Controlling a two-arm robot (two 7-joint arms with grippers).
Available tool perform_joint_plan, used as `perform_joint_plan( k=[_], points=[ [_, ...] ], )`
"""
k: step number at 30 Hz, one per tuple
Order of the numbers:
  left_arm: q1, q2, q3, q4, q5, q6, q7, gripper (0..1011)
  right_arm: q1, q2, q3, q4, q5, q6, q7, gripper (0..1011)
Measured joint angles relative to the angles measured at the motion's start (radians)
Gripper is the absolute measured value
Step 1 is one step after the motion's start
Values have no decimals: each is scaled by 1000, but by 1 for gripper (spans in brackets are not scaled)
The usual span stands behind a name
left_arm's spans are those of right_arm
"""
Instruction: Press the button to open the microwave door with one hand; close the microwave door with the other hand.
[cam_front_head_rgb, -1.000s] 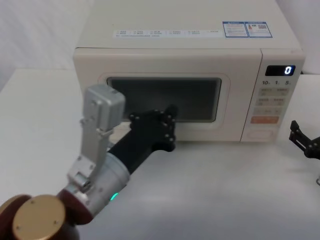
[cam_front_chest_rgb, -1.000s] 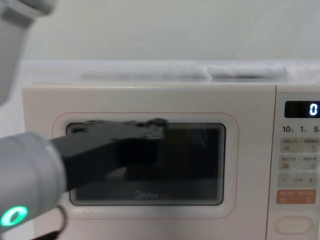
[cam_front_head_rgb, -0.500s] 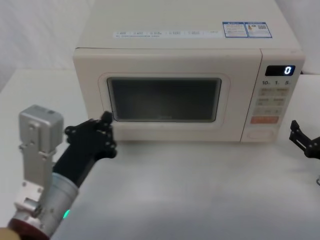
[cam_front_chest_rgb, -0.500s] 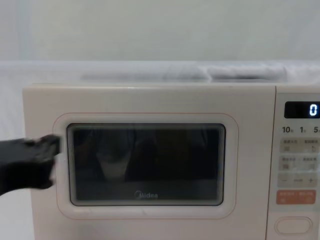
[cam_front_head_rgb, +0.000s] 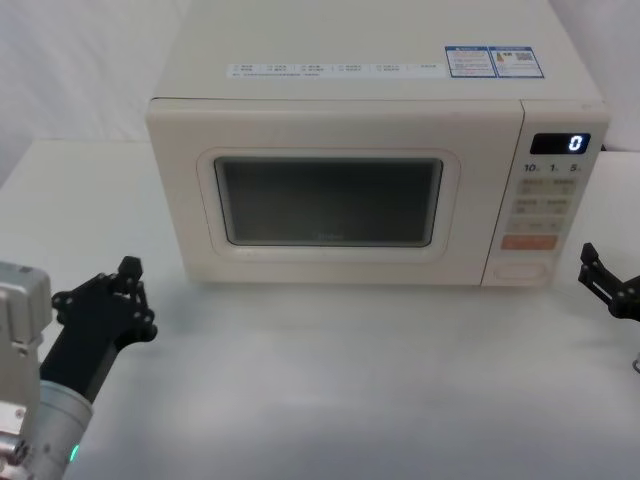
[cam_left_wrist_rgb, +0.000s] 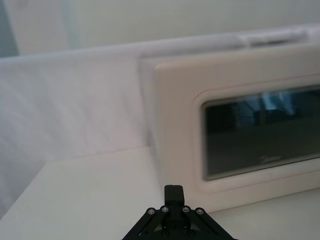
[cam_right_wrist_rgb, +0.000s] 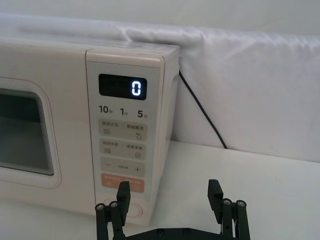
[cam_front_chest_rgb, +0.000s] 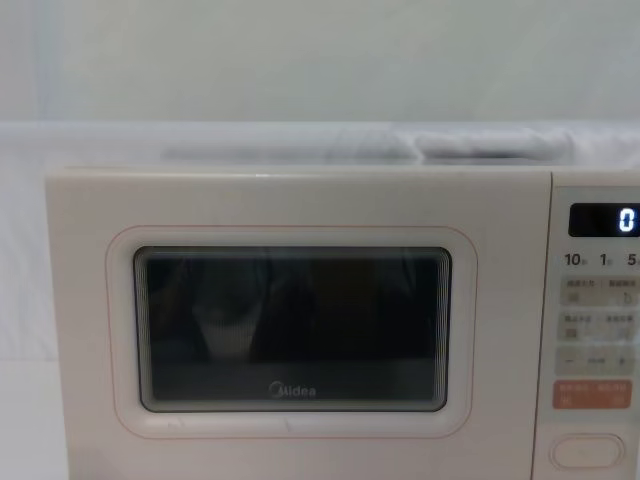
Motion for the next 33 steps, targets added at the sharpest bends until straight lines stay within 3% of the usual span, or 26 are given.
perform_joint_plan(
  k=[13, 21, 33],
  points=[
    [-17, -54, -48, 131, 18, -51, 15, 0, 0, 0, 0, 0, 0, 0, 0, 1002],
    [-50, -73, -54, 177, 20, -49, -13, 0, 0, 0, 0, 0, 0, 0, 0, 1002],
    [-94, -125, -75, 206, -32, -19, -63, 0, 0, 0, 0, 0, 0, 0, 0, 1002]
  ],
)
